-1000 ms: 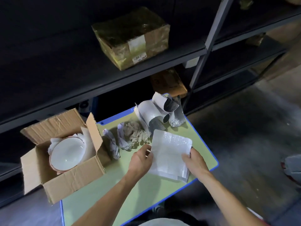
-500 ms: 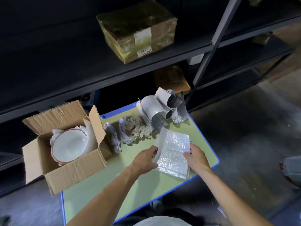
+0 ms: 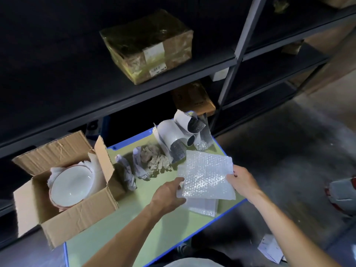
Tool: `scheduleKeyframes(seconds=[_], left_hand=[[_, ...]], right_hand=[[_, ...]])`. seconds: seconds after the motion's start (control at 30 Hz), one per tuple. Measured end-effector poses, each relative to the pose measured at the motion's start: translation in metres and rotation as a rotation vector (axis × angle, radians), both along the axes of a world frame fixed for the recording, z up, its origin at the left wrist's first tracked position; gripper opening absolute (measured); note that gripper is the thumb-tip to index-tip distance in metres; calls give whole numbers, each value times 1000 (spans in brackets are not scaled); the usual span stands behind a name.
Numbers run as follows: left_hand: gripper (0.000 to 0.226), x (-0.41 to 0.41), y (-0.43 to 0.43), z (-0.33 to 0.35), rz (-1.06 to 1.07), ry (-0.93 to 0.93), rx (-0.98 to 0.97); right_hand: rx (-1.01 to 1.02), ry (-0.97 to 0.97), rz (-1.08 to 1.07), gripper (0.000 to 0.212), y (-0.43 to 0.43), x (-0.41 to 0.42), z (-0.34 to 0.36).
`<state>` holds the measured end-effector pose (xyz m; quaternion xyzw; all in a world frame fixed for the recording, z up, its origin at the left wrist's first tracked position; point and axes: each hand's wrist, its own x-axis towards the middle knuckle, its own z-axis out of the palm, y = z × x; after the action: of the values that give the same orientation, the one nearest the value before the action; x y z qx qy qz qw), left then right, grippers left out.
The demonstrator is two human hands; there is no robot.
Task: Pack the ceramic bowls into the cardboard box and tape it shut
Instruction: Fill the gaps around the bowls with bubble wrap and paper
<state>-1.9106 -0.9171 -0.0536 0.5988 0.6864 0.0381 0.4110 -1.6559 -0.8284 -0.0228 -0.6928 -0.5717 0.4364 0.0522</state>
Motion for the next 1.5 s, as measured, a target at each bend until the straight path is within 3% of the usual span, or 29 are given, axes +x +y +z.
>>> scheduleKeyframes(seconds=[0.23, 0.37, 0.57, 0.73, 0.83, 1.03, 1.13, 1.23, 1.37, 1.5], left_hand=[[70, -22, -4, 36, 184, -336, 2], [43, -35, -11, 54, 439, -353, 198], [11, -63, -24, 103, 478, -450, 295], [21, -91, -57, 125, 579, -552, 297], [28, -117, -82, 137, 698, -569, 318], [12, -188, -137, 163, 945, -386, 405], [21, -219, -164, 181, 968, -264, 390], [23, -242, -183, 196, 1001, -125, 366], [26, -265, -202, 208, 1026, 38, 327], [23, -278, -208, 213, 988, 104, 275]], right_hand=[[3, 167, 30, 13, 0, -22, 31], [22, 276, 129, 22, 3, -45, 61], [9, 312, 324, 22, 8, -92, 83], [80, 339, 438, 4, 2, -143, 93], [75, 392, 519, 4, -6, -175, 101], [70, 489, 589, 21, -28, -246, 120], [160, 429, 675, 24, -42, -279, 128], [361, 274, 838, 21, -56, -303, 133], [785, 100, 980, 21, -74, -328, 123], [919, 40, 1119, 23, -93, -348, 117]])
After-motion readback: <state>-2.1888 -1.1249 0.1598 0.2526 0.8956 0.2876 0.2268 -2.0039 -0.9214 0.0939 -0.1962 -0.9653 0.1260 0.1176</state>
